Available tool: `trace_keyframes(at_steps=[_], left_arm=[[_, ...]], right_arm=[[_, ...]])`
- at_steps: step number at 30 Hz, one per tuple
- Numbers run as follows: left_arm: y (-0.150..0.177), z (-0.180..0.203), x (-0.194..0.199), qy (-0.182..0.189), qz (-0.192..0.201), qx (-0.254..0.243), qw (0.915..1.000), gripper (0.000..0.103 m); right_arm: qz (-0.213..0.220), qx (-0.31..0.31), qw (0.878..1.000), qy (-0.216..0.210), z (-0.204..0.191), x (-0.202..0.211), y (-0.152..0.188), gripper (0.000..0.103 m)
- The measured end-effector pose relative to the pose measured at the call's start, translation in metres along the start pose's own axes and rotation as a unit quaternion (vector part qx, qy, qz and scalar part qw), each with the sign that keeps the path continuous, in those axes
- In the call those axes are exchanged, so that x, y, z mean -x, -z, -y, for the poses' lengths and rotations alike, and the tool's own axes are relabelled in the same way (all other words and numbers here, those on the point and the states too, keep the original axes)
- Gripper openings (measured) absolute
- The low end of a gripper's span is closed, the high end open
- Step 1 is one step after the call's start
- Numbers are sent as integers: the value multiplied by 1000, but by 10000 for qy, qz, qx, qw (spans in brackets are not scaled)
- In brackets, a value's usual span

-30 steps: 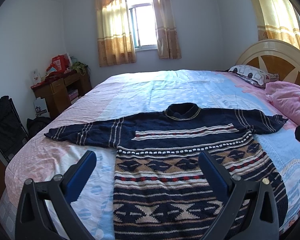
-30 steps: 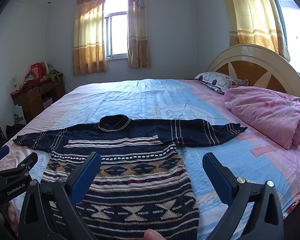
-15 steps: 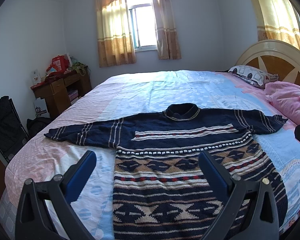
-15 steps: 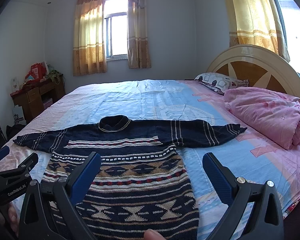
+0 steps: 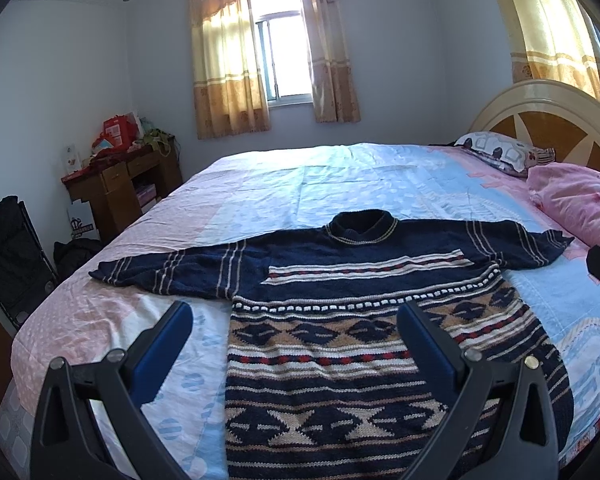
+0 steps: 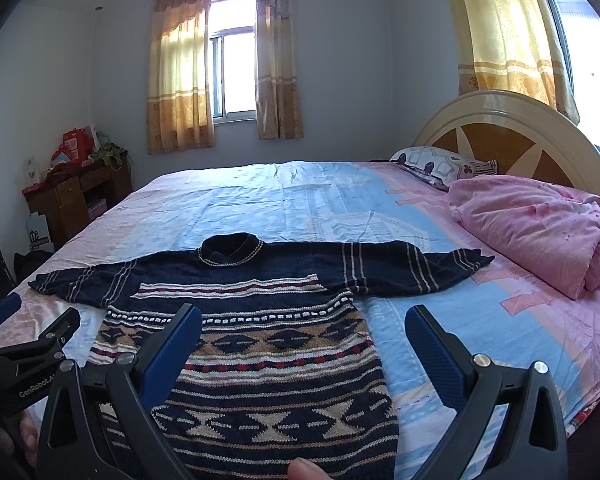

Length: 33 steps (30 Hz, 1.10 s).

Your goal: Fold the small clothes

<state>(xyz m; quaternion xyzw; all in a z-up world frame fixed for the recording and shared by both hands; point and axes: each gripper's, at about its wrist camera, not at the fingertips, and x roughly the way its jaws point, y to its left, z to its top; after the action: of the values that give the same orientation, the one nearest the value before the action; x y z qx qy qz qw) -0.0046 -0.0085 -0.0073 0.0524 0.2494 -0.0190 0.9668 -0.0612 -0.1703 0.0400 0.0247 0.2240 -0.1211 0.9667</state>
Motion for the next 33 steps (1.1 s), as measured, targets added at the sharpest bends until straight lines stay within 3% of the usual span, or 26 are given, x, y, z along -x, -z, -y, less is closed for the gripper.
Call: trace_keyframes(at_steps=[12, 18, 21, 25, 31, 33], left_arm=[[0, -1, -21, -103, -137, -118, 9998, 103], [5, 10, -52, -67, -305, -456, 9985, 103], [4, 12, -67, -33, -336, -522, 9981, 103], [-1, 16, -95, 1, -411, -543, 9977, 103], [-12, 26, -135, -46, -501, -680, 9964, 103], [-16, 29, -147, -17, -503, -719, 9961, 103]], right_arm=[[-29, 77, 10000, 3, 3, -11, 4, 102], [-252, 44, 9995, -199, 18, -44, 12, 102], [-375, 141, 9992, -82, 27, -66, 12, 102], [-531, 219, 9982, 177, 52, -106, 13, 101], [-834, -180, 9951, 501, 113, -161, 13, 101], [-946, -367, 9927, 649, 140, -179, 10, 93]])
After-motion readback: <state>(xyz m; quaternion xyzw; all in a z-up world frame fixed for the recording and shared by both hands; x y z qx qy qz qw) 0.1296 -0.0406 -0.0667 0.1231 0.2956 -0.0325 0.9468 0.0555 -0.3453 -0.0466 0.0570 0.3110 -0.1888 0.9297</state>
